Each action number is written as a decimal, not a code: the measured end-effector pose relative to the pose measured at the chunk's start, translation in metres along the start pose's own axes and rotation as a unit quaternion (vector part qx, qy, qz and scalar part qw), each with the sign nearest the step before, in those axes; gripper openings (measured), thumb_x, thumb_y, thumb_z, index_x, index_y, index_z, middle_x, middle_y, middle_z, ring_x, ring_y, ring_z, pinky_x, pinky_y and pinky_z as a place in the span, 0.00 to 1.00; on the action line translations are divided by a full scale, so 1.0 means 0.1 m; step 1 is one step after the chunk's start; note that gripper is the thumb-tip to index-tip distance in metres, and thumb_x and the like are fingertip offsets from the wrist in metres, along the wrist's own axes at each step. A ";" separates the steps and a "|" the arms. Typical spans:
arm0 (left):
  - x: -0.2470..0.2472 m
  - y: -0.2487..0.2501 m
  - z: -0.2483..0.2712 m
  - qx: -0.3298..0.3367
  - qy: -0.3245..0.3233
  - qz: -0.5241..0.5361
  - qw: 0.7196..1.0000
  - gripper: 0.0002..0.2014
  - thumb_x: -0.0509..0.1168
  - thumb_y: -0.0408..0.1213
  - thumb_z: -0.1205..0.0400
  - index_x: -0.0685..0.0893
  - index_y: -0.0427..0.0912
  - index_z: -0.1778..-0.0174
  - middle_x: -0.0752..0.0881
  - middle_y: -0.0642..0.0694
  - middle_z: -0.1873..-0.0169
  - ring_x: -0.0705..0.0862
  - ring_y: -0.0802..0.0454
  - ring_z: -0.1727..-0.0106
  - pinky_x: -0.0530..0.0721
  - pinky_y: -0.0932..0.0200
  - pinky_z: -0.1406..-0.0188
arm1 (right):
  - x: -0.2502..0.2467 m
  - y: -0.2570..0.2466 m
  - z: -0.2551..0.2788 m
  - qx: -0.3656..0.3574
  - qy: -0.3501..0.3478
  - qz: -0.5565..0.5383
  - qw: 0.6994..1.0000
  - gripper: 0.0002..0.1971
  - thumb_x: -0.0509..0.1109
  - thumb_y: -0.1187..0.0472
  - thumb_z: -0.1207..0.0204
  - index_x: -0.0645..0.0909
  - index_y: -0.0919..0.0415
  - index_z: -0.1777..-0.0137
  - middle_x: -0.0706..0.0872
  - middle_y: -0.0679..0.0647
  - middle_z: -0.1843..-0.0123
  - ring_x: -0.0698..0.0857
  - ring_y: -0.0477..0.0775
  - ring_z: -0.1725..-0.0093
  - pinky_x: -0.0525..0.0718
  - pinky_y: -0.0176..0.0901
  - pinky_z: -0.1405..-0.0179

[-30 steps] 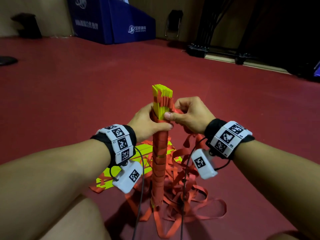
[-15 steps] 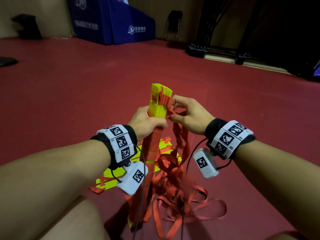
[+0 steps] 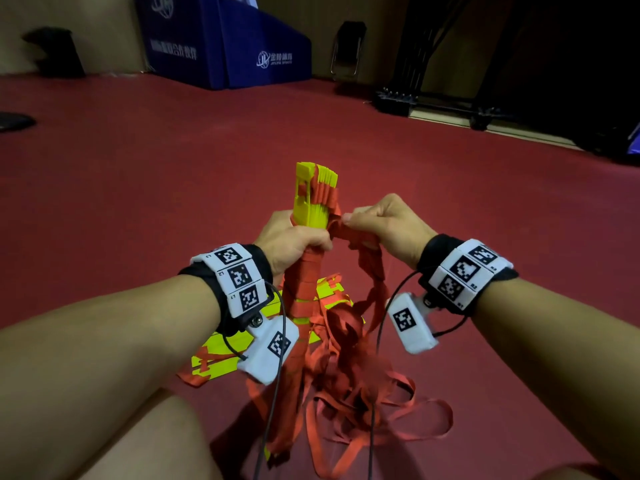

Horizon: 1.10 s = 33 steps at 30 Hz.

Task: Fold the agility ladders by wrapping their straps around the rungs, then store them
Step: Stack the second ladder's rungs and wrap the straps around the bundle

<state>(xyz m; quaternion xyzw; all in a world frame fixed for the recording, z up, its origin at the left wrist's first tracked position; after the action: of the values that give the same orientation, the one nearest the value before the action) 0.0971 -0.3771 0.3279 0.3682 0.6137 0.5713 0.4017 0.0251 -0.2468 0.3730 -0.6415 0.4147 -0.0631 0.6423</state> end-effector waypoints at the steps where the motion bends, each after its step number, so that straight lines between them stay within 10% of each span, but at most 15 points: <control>1: -0.01 -0.01 -0.01 -0.001 0.000 0.000 1.000 0.19 0.75 0.37 0.51 0.85 0.36 0.66 0.80 0.42 0.70 0.77 0.47 0.65 0.76 0.50 0.59 | 0.02 -0.01 0.00 0.002 -0.013 -0.013 1.000 0.23 0.73 0.57 0.27 0.77 0.69 0.81 0.75 0.63 0.72 0.76 0.62 0.70 0.74 0.52 0.68; 5: -0.02 -0.02 0.00 -0.009 0.000 0.007 1.000 0.11 0.73 0.33 0.47 0.84 0.42 0.70 0.79 0.44 0.73 0.77 0.47 0.67 0.75 0.52 0.61 | 0.07 -0.04 0.04 0.003 -0.053 -0.032 0.998 0.21 0.72 0.70 0.23 0.78 0.75 0.78 0.72 0.57 0.72 0.72 0.56 0.73 0.75 0.46 0.72; 9: -0.04 -0.04 -0.01 -0.007 0.003 0.014 1.000 0.26 0.75 0.38 0.53 0.84 0.29 0.60 0.80 0.42 0.70 0.77 0.46 0.65 0.75 0.50 0.59 | 0.07 -0.07 0.04 -0.030 -0.043 0.002 0.999 0.24 0.72 0.67 0.20 0.74 0.68 0.79 0.70 0.47 0.76 0.69 0.48 0.73 0.76 0.48 0.72; 14: -0.01 -0.02 -0.02 0.017 0.000 0.017 1.000 0.24 0.77 0.43 0.49 0.88 0.31 0.61 0.87 0.38 0.65 0.83 0.45 0.63 0.80 0.46 0.56 | 0.10 -0.18 0.06 -0.066 -0.040 0.023 0.997 0.18 0.74 0.64 0.20 0.82 0.72 0.70 0.79 0.58 0.64 0.77 0.58 0.71 0.80 0.49 0.75; 20: 0.06 -0.03 -0.01 0.030 -0.003 0.010 1.000 0.16 0.80 0.36 0.45 0.91 0.45 0.62 0.90 0.48 0.65 0.85 0.53 0.63 0.82 0.52 0.55 | 0.20 -0.24 0.02 -0.083 -0.021 0.097 0.992 0.26 0.73 0.50 0.23 0.73 0.70 0.73 0.75 0.71 0.72 0.70 0.60 0.76 0.70 0.54 0.75; 25: 0.12 -0.10 -0.11 0.046 -0.012 -0.045 0.998 0.31 0.84 0.44 0.50 0.88 0.46 0.49 0.91 0.44 0.55 0.89 0.47 0.55 0.88 0.41 0.47 | 0.15 -0.24 0.01 -0.093 0.062 0.178 0.978 0.28 0.74 0.48 0.23 0.71 0.68 0.75 0.71 0.66 0.76 0.66 0.60 0.74 0.69 0.54 0.74; 29: 0.16 -0.15 -0.16 0.030 -0.011 -0.083 0.996 0.36 0.73 0.47 0.48 0.81 0.36 0.43 0.82 0.44 0.67 0.79 0.46 0.68 0.80 0.36 0.66 | 0.03 -0.19 0.02 -0.079 0.122 0.218 0.965 0.29 0.75 0.50 0.23 0.68 0.67 0.76 0.62 0.54 0.77 0.59 0.49 0.75 0.60 0.48 0.74; 33: 0.15 -0.07 -0.04 0.049 -0.020 -0.133 0.990 0.39 0.70 0.54 0.48 0.79 0.48 0.38 0.86 0.46 0.56 0.85 0.41 0.55 0.86 0.37 0.47 | -0.02 -0.16 0.05 -0.069 0.131 0.223 0.964 0.30 0.77 0.51 0.25 0.64 0.63 0.77 0.66 0.58 0.76 0.63 0.56 0.74 0.62 0.50 0.73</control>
<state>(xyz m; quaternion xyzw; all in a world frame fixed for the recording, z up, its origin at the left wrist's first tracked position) 0.0875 -0.3656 0.3202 0.3136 0.6763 0.4749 0.4677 0.0346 -0.2447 0.3872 -0.5615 0.6310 0.0268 0.5346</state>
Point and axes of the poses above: each hand's wrist, its own z-axis away from the middle knuckle, its own x-axis out of the palm, y = z × x, the point moved 7 cm from there along -z, towards the middle knuckle
